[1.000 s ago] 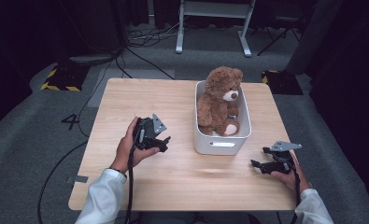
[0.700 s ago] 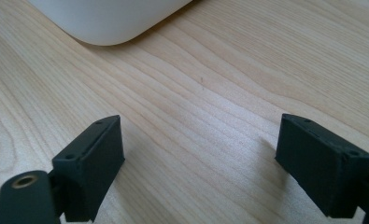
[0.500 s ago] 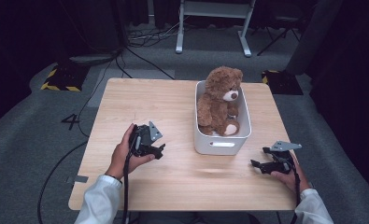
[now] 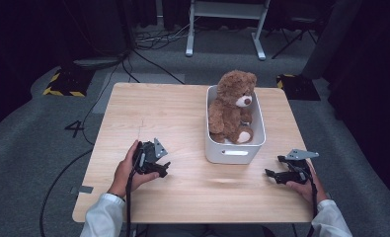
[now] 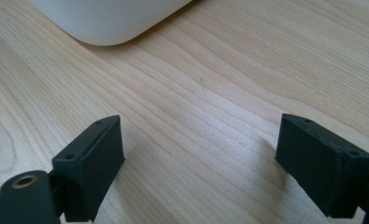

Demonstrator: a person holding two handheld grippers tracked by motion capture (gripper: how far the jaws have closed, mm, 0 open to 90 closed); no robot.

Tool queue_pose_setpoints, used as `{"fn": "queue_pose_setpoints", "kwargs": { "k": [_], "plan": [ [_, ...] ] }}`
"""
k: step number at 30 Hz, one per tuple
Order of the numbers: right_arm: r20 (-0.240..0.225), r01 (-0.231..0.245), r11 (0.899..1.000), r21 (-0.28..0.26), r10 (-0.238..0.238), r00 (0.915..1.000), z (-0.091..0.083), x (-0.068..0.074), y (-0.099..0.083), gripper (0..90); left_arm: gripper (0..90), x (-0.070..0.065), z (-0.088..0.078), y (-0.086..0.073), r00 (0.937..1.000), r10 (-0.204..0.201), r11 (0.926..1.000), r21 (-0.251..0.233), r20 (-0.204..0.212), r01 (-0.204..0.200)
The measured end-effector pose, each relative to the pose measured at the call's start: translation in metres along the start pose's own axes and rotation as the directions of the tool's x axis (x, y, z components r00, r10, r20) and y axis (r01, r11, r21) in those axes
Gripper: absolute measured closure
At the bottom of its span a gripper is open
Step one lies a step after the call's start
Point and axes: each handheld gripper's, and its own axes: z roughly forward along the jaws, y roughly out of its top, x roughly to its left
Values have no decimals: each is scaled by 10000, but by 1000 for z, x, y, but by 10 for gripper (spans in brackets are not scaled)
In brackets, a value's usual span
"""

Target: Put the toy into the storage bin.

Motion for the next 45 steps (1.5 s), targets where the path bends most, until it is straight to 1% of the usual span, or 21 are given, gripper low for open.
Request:
{"fn": "queue_pose_setpoints", "kwargs": {
  "k": [5, 10, 11, 13, 14, 15, 18, 20, 23, 26, 30, 31, 32, 34, 35, 36, 37, 38, 39, 42, 45],
  "plan": [
    [-2, 4, 10000, -2, -4, 10000, 0, 0, 0, 149, 165, -1, 2, -12, 9991, -377, 9993, -48, 199, 378],
    [2, 0, 10000, -6, 0, 10000, 0, 0, 0, 149, 165, -3, 1, -25, 9979, -590, 9981, -151, 271, 594],
    [1, 3, 10000, -4, -3, 10000, 0, 0, 0, 149, 165, -3, 1, -28, 9970, -682, 9973, -234, 368, 691],
    [2, 3, 10000, -5, -3, 10000, 0, 0, 0, 149, 165, -4, 0, -33, 9959, -823, 9961, -285, 376, 834],
    [11, -22, 10000, -10, 22, 10000, 0, 0, 0, 149, 165, -4, -1, -40, 9941, -993, 9942, -362, 444, 1009],
    [11, -22, 10000, -10, 22, 10000, 0, 0, 0, 149, 165, -4, -1, -40, 9941, -993, 9942, -362, 444, 1009],
    [7, -5, 10000, -6, 5, 10000, 0, 0, 0, 149, 165, -5, 0, -49, 9923, -1169, 9920, -439, 410, 1186],
    [8, -6, 10000, -6, 6, 10000, 0, 0, 0, 149, 165, -4, 0, -54, 9893, -1361, 9895, -410, 518, 1383],
    [8, -4, 10000, -6, 4, 10000, 0, 0, 0, 149, 165, -3, 0, -61, 9867, -1555, 9865, -439, 481, 1576],
    [18, -15, 10000, -5, 15, 10000, 0, 0, 0, 149, 165, -1, -1, -67, 9797, -1888, 9802, -473, 674, 1921],
    [25, -27, 10000, -6, 27, 10000, 0, 0, 0, 149, 164, 0, -5, -75, 9733, -2169, 9739, -513, 751, 2210],
    [27, -22, 10000, -1, 22, 10000, 0, 0, 0, 149, 163, 0, -6, -79, 9670, -2409, 9678, -544, 828, 2458],
    [27, -22, 10000, -1, 22, 10000, 0, 0, 0, 149, 162, 0, -6, -79, 9670, -2409, 9678, -544, 828, 2458],
    [26, -26, 10000, -4, 26, 10000, 0, 0, 0, 149, 159, 1, -8, -84, 9534, -2838, 9553, -555, 1023, 2903],
    [26, -25, 10000, -4, 25, 10000, 0, 0, 0, 149, 156, 2, -9, -87, 9472, -3048, 9490, -531, 990, 3109],
    [23, -24, 10000, -3, 24, 10000, 0, 0, 0, 149, 157, 2, -10, -88, 9434, -3198, 9444, -514, 875, 3249],
    [23, -24, 10000, -3, 24, 10000, 0, 0, 0, 149, 157, 2, -11, -90, 9411, -3285, 9413, -541, 801, 3331],
    [24, -26, 10000, -3, 26, 10000, 0, 0, 0, 149, 157, 2, -13, -92, 9404, -3317, 9405, -511, 746, 3358],
    [25, -24, 10000, -2, 24, 10000, 0, 0, 0, 149, 156, 2, -14, -94, 9377, -3405, 9376, -505, 689, 3442],
    [25, -25, 10000, -3, 25, 10000, 0, 0, 0, 149, 156, 1, -19, -99, 9377, -3414, 9373, -513, 650, 3448],
    [18, 10, 10000, -11, -10, 10000, 0, 0, 0, 148, 156, 0, -22, -103, 9340, -3526, 9333, -518, 571, 3554]
  ]
}}
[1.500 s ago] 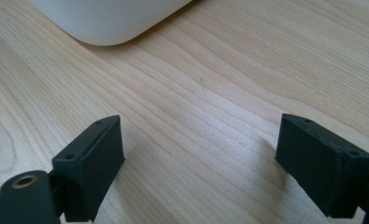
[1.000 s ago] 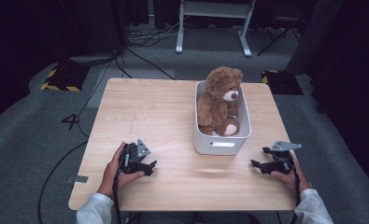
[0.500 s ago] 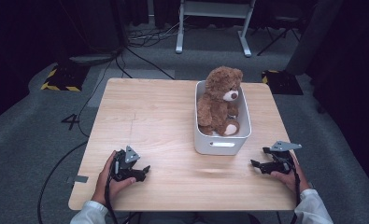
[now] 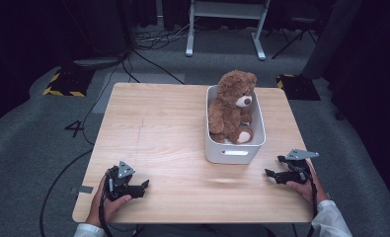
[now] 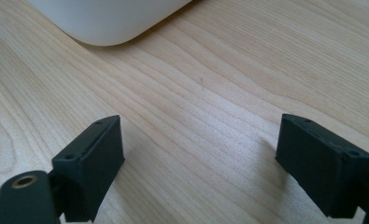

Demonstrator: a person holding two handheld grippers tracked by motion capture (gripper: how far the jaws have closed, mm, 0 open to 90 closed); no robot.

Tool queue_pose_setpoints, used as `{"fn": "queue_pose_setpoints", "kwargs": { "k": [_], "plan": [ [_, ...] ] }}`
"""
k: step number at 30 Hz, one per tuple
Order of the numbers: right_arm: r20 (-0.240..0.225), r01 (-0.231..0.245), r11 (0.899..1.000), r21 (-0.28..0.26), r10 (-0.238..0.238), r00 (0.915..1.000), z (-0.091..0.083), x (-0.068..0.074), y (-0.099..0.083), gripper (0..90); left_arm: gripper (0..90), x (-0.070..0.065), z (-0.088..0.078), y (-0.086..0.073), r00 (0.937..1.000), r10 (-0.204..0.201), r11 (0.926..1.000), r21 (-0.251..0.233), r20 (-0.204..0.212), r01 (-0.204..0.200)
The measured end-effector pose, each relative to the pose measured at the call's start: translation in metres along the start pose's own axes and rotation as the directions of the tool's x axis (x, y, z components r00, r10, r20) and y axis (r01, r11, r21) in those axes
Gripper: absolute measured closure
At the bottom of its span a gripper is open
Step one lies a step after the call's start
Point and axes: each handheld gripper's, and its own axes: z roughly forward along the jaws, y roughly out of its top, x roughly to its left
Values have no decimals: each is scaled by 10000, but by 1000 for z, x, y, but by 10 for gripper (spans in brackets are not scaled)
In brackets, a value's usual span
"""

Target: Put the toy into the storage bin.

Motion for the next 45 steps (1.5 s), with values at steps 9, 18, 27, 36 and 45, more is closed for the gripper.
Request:
{"fn": "queue_pose_setpoints", "kwargs": {
  "k": [9, 18, 27, 36, 45],
  "plan": [
    [21, -31, 10000, -7, 31, 10000, 0, 0, 0, 148, 147, 0, 1, 1, 10000, 51, 10000, 28, 29, -51],
    [15, -29, 10000, 0, 29, 10000, 1, 0, 1, 144, 145, 1, 1, 1, 9999, 98, 9999, 45, 75, -98],
    [47, -52, 10000, -5, 52, 10000, 1, 0, 1, 145, 144, 1, 1, 1, 9999, 109, 9999, 29, 83, -109],
    [-16, 6, 10000, -10, -6, 10000, 1, 0, 1, 144, 145, 1, 1, 1, 9999, 111, 9999, 32, 80, -111],
    [-32, 17, 10000, 2, -17, 10000, 2, -1, 1, 144, 146, 1, 1, 0, 10000, 22, 10000, 15, 26, -22]
  ]
}}
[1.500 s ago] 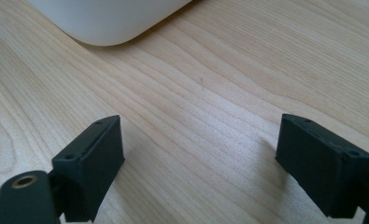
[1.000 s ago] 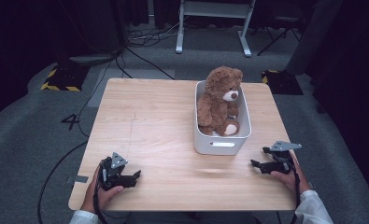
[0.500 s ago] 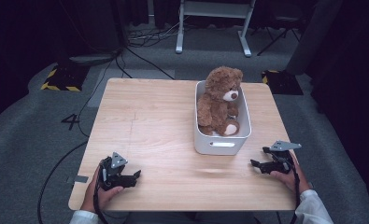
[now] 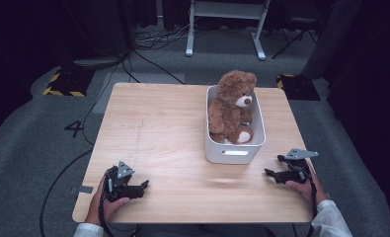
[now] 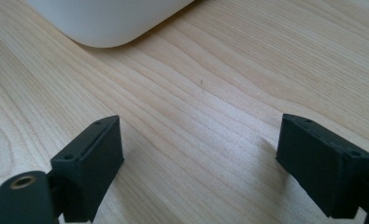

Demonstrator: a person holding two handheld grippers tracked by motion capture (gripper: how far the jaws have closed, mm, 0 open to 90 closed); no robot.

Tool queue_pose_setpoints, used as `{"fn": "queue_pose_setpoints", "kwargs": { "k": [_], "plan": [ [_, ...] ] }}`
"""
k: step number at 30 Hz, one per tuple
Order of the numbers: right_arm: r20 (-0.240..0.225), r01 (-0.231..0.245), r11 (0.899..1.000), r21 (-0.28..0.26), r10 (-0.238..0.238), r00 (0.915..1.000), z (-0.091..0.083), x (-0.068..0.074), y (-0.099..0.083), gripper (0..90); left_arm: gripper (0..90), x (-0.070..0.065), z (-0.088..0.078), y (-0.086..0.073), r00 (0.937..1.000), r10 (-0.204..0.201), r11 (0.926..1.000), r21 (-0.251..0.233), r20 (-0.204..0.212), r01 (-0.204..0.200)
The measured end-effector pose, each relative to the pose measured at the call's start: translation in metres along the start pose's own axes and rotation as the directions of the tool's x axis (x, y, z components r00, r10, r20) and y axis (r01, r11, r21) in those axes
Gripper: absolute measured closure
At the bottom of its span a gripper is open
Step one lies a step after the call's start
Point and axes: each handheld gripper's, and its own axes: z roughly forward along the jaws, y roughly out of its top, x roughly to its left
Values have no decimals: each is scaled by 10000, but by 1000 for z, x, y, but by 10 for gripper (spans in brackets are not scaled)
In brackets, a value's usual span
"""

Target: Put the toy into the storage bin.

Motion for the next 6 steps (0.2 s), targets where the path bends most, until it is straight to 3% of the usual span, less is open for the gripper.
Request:
{"fn": "queue_pose_setpoints", "kwargs": {
  "k": [6],
  "plan": [
    [-20, 21, 10000, -10, -21, 10000, 0, 0, 0, 144, 146, 0, 0, 0, 10000, -48, 10000, -5, -28, 48]
  ]
}}
